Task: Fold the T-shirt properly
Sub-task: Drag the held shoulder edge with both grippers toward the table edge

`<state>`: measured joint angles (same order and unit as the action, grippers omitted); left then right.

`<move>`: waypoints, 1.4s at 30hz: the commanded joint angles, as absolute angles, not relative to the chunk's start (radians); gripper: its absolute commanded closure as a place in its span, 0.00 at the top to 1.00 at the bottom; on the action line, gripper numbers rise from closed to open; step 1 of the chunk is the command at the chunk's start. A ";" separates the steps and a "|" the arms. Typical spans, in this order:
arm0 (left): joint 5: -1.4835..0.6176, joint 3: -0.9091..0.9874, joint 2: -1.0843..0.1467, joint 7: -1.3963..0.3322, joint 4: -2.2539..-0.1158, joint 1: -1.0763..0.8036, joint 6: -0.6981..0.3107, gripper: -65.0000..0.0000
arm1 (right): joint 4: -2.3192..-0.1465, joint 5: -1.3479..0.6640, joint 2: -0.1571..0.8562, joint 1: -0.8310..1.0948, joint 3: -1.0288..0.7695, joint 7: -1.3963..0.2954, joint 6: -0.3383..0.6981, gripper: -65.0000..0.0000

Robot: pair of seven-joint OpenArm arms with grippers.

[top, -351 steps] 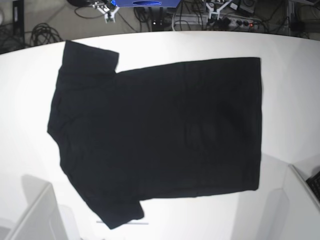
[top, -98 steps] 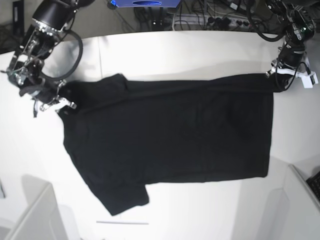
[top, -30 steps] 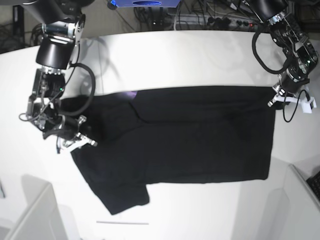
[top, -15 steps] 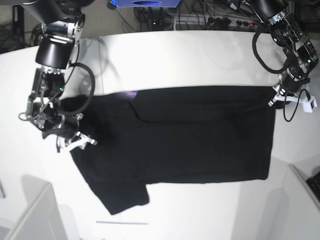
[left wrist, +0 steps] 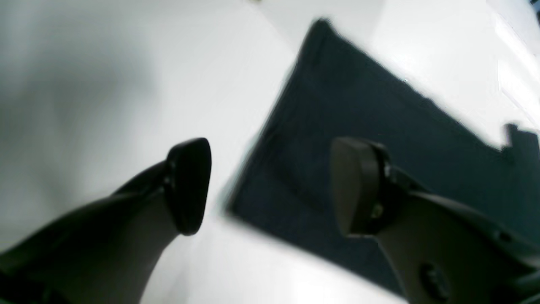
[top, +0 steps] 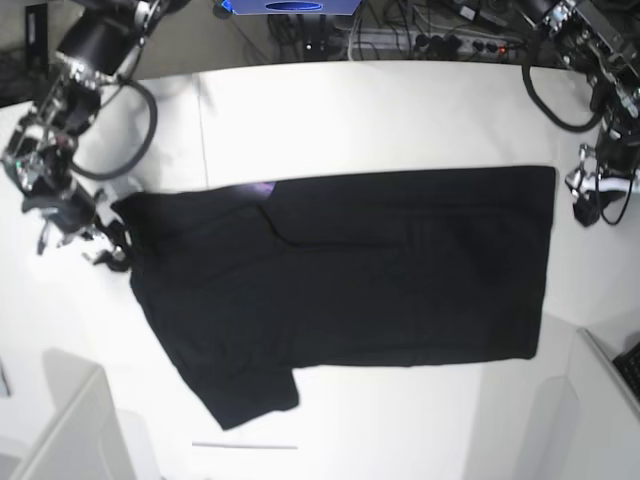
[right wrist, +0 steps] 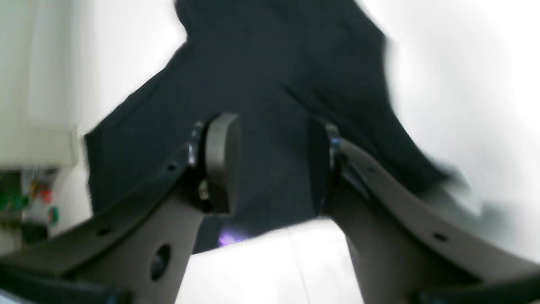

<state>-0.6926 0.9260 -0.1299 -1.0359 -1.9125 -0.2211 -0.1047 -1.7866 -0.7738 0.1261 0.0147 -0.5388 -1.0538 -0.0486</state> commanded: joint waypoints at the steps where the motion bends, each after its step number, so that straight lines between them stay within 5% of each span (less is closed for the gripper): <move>1: -0.727 0.963 -0.134 -1.018 -1.916 -0.248 -0.130 0.66 | -1.828 -0.799 0.136 0.036 -0.547 -1.043 -0.068 0.42; 6: -0.816 1.046 -0.114 -1.017 -1.847 -0.338 -0.263 0.66 | -1.848 -0.802 0.058 0.153 -0.628 -1.043 -0.105 0.55; 15: -0.816 1.043 -0.122 -1.013 -1.633 -0.294 -0.265 0.66 | -1.782 -0.800 0.008 0.176 -0.657 -1.038 -0.105 0.55; 22: -0.745 0.924 -0.140 -1.001 -1.612 -0.243 -0.265 0.66 | -1.730 -0.800 0.001 0.209 -0.650 -0.871 -0.105 0.55; 42: -0.667 0.840 -0.142 -0.949 -1.498 -0.156 -0.265 0.65 | -1.527 -0.796 0.005 0.067 -0.656 -0.852 -0.105 0.55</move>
<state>-0.6594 0.8375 -0.1326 -0.9459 -1.4891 -0.1555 -0.2630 -1.5131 -0.7826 -0.0051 0.0772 -0.6514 -0.8619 -0.1131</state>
